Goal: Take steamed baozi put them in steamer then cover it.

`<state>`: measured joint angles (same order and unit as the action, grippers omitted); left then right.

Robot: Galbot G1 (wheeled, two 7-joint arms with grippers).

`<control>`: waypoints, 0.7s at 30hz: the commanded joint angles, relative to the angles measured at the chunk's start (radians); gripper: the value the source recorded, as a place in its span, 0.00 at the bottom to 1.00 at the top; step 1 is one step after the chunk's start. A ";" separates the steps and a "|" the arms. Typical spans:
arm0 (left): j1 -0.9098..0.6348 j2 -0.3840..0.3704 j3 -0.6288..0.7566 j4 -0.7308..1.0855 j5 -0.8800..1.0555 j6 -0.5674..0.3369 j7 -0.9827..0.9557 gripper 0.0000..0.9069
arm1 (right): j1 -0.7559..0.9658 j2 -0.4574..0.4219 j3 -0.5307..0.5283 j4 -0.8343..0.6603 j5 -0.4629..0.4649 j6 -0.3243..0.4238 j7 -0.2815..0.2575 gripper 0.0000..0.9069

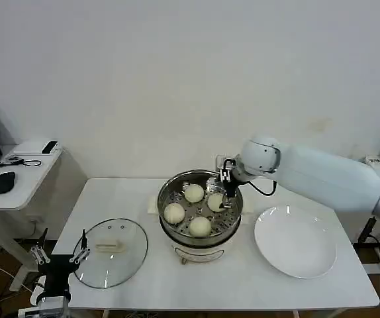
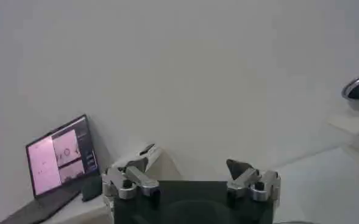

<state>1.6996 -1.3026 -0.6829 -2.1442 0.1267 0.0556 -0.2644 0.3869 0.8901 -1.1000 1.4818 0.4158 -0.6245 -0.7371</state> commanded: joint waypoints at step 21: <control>-0.024 -0.004 0.016 0.062 0.046 -0.029 0.021 1.00 | -1.511 0.069 1.597 0.461 -0.332 0.480 0.610 1.00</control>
<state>1.6820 -1.3075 -0.6675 -2.1022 0.1524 0.0358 -0.2495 -0.5403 0.7876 -0.1267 1.8404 0.2584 -0.3328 -0.2175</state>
